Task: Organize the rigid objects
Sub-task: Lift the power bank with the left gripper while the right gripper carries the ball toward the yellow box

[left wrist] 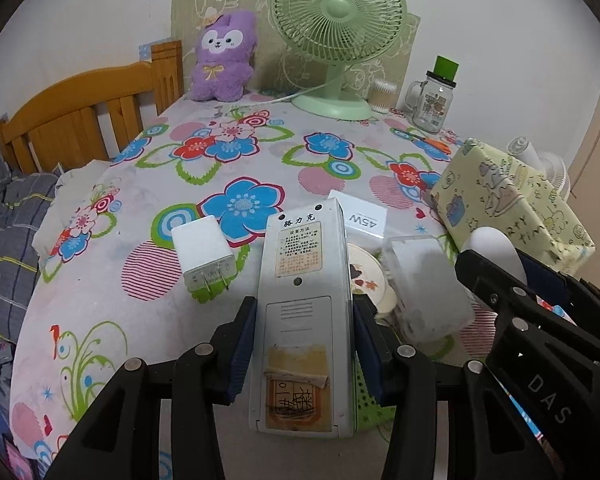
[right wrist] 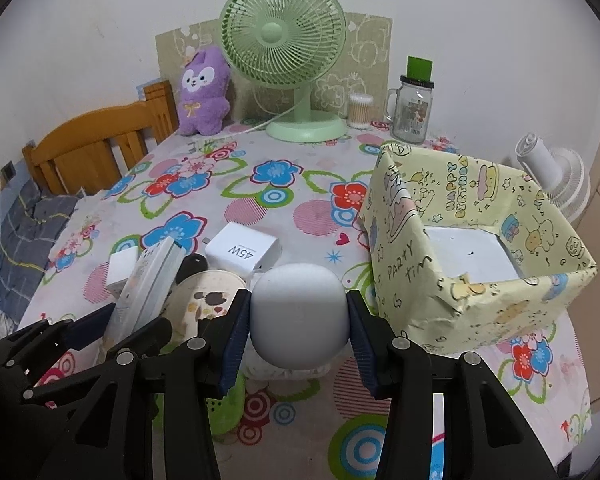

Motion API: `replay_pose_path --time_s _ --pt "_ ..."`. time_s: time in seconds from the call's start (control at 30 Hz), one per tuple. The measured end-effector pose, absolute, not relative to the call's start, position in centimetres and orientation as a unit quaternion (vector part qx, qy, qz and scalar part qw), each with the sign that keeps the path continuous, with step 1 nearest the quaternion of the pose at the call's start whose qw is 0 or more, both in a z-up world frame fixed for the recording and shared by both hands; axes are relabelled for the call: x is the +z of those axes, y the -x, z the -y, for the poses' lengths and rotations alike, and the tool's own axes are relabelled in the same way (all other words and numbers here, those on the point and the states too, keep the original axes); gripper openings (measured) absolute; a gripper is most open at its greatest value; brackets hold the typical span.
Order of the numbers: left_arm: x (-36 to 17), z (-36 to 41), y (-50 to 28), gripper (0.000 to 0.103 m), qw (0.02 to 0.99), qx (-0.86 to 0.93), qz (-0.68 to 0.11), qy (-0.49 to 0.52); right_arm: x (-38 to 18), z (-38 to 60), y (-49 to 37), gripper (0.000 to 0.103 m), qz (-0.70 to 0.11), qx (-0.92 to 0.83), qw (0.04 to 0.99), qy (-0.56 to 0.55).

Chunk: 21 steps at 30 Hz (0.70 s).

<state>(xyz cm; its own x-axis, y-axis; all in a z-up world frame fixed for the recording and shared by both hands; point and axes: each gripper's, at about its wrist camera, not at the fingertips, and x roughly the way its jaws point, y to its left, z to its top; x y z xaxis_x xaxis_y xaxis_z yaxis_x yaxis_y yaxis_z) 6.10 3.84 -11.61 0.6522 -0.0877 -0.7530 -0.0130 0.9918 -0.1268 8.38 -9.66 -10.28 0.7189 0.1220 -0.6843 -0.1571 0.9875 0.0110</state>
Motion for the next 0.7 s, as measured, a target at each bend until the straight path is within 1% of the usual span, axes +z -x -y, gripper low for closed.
replay_pose_path --time_s 0.7 --pt "-7.6 -1.2 -1.7 0.048 0.924 -0.006 -0.381 0.037 -6.7 12.0 -3.4 0.05 -0.328 0.08 0.941 0.014"
